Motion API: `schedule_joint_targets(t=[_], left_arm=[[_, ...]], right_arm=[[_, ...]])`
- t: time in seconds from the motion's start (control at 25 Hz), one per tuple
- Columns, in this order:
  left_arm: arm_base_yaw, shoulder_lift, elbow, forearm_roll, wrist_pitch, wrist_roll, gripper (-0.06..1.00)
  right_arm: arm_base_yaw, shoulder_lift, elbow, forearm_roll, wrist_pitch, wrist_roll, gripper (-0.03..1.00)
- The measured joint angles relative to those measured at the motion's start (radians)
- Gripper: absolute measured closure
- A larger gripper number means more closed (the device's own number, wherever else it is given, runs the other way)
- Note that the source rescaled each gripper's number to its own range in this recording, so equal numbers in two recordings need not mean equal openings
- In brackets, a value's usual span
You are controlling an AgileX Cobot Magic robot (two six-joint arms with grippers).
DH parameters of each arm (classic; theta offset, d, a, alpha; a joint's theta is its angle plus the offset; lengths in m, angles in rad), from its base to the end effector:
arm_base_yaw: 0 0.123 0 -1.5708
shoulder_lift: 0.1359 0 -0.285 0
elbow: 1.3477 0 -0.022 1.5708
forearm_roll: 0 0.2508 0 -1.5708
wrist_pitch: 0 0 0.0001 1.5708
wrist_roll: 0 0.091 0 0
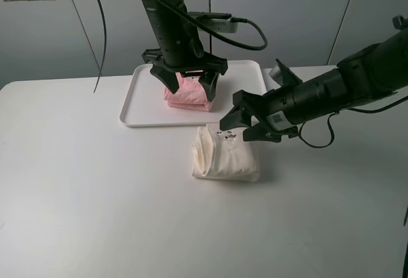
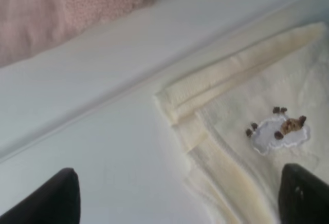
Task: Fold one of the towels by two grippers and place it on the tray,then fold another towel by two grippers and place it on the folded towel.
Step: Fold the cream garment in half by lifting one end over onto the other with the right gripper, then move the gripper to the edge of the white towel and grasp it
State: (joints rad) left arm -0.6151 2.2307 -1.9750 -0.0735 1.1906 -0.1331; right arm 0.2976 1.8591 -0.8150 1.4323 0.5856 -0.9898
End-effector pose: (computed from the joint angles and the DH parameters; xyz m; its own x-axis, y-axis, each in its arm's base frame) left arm 0.3832 -0.2784 0.2133 -0.8819 0.4280 -0.1977 0.4524 0.8863 -0.0995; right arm 0.2891 0.1409 0.1245 -0.9624 0.0580 -0.2653 -0.1293 0.7613 0.6354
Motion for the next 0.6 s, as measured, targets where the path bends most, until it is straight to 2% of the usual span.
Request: schedule_joint_targets(t=[0.08, 0.16, 0.28, 0.48, 0.6], left_arm=[[0.000, 0.000, 0.000, 0.000, 0.006, 0.002, -0.05], [0.000, 0.000, 0.000, 0.001, 0.008, 0.005, -0.05], [0.000, 0.000, 0.000, 0.003, 0.010, 0.011, -0.05], [0.000, 0.000, 0.000, 0.003, 0.013, 0.025, -0.05], [0.000, 0.000, 0.000, 0.005, 0.015, 0.027, -0.05]], right_arm=[[0.000, -0.012, -0.009, -0.142, -0.059, 0.130, 0.30], [0.000, -0.012, -0.018, -0.281, -0.078, 0.243, 0.30], [0.000, 0.006, -0.040, -0.411, -0.077, 0.357, 0.30], [0.000, 0.091, -0.105, -0.447, 0.024, 0.399, 0.30], [0.000, 0.129, -0.127, -0.449, 0.033, 0.404, 0.30]])
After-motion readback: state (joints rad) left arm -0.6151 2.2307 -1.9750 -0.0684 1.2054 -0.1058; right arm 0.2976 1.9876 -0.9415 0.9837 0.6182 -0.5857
